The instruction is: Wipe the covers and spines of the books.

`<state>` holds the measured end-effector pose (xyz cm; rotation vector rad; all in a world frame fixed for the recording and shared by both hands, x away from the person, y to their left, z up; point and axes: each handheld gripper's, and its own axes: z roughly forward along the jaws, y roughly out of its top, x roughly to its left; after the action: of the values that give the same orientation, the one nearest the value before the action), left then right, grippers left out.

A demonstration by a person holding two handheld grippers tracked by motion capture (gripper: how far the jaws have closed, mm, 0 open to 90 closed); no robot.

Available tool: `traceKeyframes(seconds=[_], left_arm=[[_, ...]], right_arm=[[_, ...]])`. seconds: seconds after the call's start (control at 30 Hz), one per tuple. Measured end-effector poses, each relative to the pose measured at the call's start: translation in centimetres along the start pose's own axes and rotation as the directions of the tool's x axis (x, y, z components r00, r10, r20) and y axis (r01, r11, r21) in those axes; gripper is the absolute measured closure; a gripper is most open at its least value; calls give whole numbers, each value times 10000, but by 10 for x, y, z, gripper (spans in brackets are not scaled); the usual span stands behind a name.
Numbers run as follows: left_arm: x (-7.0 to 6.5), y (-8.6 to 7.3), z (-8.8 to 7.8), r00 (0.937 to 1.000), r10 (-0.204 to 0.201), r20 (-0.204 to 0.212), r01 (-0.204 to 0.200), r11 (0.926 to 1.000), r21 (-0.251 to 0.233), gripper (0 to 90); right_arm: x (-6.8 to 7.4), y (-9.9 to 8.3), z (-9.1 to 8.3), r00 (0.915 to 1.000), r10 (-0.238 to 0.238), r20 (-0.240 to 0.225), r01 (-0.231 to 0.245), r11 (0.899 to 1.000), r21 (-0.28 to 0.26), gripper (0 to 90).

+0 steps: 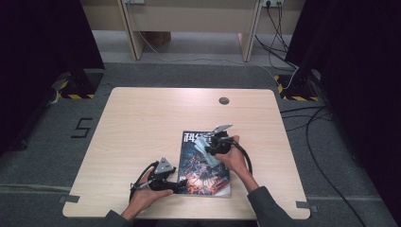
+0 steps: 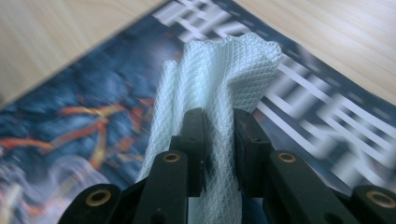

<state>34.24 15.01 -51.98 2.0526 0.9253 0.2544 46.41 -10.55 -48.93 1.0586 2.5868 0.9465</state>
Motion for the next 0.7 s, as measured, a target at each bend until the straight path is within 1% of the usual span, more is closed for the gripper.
traceKeyframes(seconds=[0.03,0.07,0.1,0.13,0.17,0.23,0.33,0.4,0.43,0.47,0.5,0.53,0.57,0.6,0.63,0.67,0.7], left_arm=[[0,0,0,10000,-8,-1,8,10000,-7,286],[0,0,0,10000,10,-5,-10,10000,13,286],[0,0,0,10000,9,-9,-9,10000,17,286],[0,0,0,10000,10,-9,-10,10000,11,286],[0,0,0,10000,15,-6,-15,10000,14,286],[0,0,0,10000,5,17,-5,10000,-9,285],[0,0,0,10000,12,-9,-12,10000,14,285],[0,0,0,10000,21,-1,-21,10000,10,284],[0,0,0,10000,18,6,-18,10000,9,284],[0,0,0,10000,22,2,-22,10000,13,284],[0,0,0,10000,20,5,-20,10000,12,284],[0,0,0,10000,20,5,-20,10000,12,284],[0,0,0,10000,32,8,-32,10000,16,284],[0,0,0,10000,28,13,-28,10000,8,283],[0,0,0,10000,32,10,-32,10000,15,283],[0,0,0,10000,21,-4,-21,10000,16,283],[0,0,0,10000,21,-4,-21,10000,16,283]], right_arm=[[0,0,0,10000,0,0,0,10000,0,764],[-7,-5,-5,9999,97,39,-97,10000,-8,764],[-20,-12,-13,9987,309,408,-312,9995,67,764],[-20,-12,-13,9987,309,408,-312,9995,67,764],[-29,-20,-21,9969,545,574,-547,9985,12,764],[-35,-26,-24,9953,885,400,-881,9960,-120,764],[-36,-26,-25,9947,957,387,-954,9954,-92,766],[-32,-24,-24,9954,810,513,-810,9967,-24,770],[-30,-23,-23,9966,734,379,-733,9973,-52,770],[-26,-22,-21,9967,788,213,-787,9969,-68,770],[-21,-20,-18,9973,723,82,-723,9974,-67,770],[-21,-20,-18,9973,723,82,-723,9974,-67,770],[-16,-17,-15,9986,530,26,-529,9986,-62,770],[-2,-8,-8,9998,169,-65,-169,9998,73,770],[-2,-8,-8,9998,169,-65,-169,9998,73,770],[13,1,2,9996,-154,-239,156,9999,52,770],[13,1,2,9996,-154,-239,156,9999,52,770]])
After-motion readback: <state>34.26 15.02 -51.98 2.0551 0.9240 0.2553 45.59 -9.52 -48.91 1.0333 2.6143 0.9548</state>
